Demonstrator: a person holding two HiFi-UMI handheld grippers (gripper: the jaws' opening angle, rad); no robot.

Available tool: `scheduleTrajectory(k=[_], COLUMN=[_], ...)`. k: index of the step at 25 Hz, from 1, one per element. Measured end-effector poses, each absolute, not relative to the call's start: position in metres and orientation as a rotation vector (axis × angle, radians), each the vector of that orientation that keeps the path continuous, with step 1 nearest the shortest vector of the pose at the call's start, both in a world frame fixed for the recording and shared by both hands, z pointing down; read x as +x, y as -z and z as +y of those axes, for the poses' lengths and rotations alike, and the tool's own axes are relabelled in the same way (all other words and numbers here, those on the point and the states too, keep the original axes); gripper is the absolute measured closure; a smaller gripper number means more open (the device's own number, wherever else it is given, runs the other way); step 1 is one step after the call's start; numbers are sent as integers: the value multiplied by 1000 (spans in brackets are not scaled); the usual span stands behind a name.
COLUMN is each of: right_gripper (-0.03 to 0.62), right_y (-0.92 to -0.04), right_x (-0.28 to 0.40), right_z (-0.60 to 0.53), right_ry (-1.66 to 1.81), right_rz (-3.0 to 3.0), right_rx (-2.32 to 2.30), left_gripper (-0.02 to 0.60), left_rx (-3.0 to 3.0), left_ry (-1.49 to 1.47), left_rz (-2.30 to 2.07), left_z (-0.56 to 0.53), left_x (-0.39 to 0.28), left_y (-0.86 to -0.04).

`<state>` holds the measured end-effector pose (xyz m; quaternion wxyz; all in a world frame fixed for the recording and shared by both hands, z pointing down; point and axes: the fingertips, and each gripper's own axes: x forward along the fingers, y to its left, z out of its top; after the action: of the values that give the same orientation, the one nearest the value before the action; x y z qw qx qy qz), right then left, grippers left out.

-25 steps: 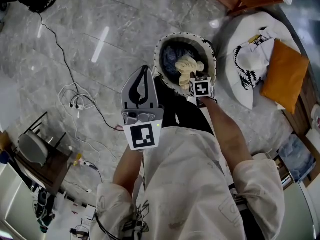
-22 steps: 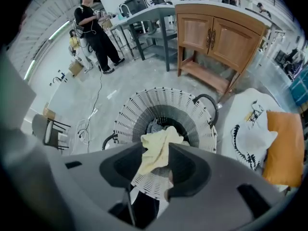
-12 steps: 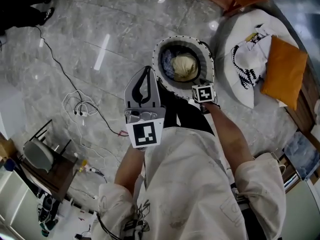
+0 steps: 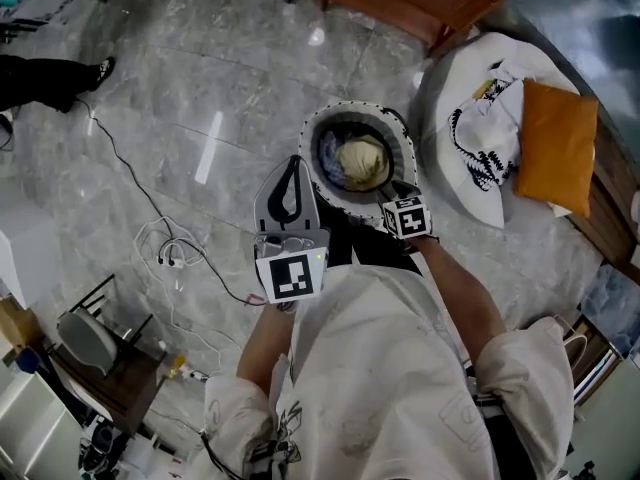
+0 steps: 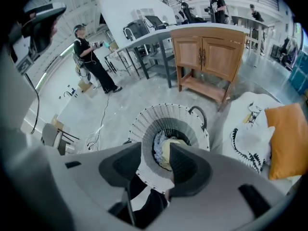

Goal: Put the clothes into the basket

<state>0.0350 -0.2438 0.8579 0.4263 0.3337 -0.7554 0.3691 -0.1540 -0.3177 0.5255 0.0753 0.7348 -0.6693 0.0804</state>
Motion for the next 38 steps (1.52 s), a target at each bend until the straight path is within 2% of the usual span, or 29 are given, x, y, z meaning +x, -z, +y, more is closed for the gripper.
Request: scheduleTrajectory(k=[12,28,33,38], right_gripper=[427,426,436,456], right_y=[-728,-409,-337,-304], right_x=[45,46,54,56], right_z=[-288,-377,-385,-385], right_ry=[-834,-186,-27,79], right_rz=[-2180,-2737,-2789,-2774], right_rx=[1072,1474,1614,1673], left_gripper=[577,577,577,577], left_rx=[2244,2292,2342,2395], left_ry=[-215,-55,-3,4], left_rz=[-2003,-2089,-2120,-2122], left_z=[-312,-329,-341,-347], left_x=[-137,-147,-150,-148], left_y=[-496,-397,-357,-327])
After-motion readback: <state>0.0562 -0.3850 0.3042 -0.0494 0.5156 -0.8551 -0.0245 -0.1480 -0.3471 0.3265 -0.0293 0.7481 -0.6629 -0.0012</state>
